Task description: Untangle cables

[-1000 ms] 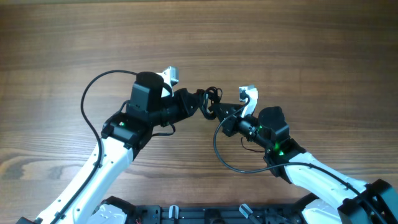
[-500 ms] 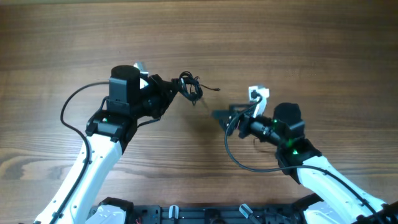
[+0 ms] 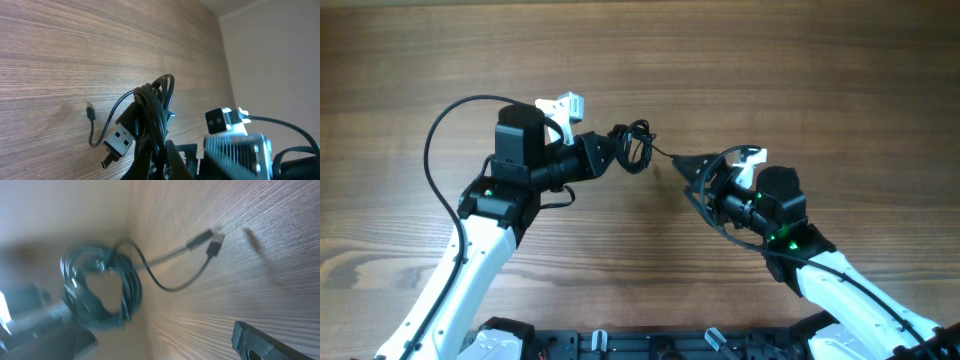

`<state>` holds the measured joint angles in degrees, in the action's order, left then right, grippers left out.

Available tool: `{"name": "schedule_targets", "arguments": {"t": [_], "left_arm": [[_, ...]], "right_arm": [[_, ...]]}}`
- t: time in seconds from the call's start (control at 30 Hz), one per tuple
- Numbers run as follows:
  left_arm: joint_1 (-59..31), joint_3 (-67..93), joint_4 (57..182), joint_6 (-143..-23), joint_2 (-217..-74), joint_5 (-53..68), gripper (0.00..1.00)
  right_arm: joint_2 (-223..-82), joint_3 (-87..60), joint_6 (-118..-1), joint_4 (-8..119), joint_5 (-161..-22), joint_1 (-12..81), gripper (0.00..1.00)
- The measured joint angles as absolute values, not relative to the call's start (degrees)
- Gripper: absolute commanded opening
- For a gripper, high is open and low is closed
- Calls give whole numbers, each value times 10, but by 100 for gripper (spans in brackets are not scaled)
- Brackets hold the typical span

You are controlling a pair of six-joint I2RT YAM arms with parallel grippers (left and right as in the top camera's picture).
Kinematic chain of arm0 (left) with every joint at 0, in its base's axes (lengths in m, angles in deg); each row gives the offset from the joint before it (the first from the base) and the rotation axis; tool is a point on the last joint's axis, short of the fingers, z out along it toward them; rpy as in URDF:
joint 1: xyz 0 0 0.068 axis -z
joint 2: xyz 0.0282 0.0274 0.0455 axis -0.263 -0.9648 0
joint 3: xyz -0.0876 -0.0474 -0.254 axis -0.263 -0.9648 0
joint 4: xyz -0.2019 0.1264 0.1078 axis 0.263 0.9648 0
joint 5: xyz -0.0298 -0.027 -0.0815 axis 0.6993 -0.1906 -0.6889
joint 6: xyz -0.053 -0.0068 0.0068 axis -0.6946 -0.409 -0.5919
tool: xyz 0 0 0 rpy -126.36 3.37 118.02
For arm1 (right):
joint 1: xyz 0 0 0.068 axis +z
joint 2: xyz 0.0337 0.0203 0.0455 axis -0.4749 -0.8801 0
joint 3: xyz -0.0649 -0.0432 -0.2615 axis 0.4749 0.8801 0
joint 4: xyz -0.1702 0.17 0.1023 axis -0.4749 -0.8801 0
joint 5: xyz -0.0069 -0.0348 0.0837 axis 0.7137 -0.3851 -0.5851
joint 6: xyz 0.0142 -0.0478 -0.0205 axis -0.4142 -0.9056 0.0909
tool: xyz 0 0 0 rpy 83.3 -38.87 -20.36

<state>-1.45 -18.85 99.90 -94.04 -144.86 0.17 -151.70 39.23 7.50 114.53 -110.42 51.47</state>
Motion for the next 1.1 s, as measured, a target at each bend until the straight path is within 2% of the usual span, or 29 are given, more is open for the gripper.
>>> {"name": "schedule_targets", "arguments": {"t": [0.07,0.17,0.27,0.43,0.53,0.63,0.73,0.8,0.93,1.0,1.1], "left_arm": [[-14,-188,1000,-974,-1449,-8,4],[-14,-188,1003,-1062,-1449,-16,4],[-14,-188,1008,-1226,-1449,-11,4],[-14,-188,1009,-1500,-1449,19,4],[-14,-188,1030,-1610,-1449,34,4],[-14,-188,1049,-1691,-1449,39,4],[-14,-188,1048,-1713,-1449,36,4],[-14,-188,1048,-1720,-1449,32,4],[-14,-188,1048,-1721,-1449,28,4],[-14,-188,1048,-1721,-1449,28,4],[-14,-188,1047,-1721,-1449,28,4]], "right_arm": [[-1517,392,180,1150,-1068,515,98],[-1517,392,246,1167,-1057,515,99],[-1524,392,270,1169,-1056,515,100],[-1541,392,220,1117,-1087,515,100],[-1542,392,154,1107,-1104,515,100],[-1542,392,-47,1111,-1108,515,100],[-1547,392,-154,1116,-1107,515,100],[-1552,393,-95,1148,-1117,515,100],[-1553,395,215,1197,-1142,526,100],[-1553,395,313,1251,-1121,555,100],[-1558,395,387,1250,-1043,602,100]]}}
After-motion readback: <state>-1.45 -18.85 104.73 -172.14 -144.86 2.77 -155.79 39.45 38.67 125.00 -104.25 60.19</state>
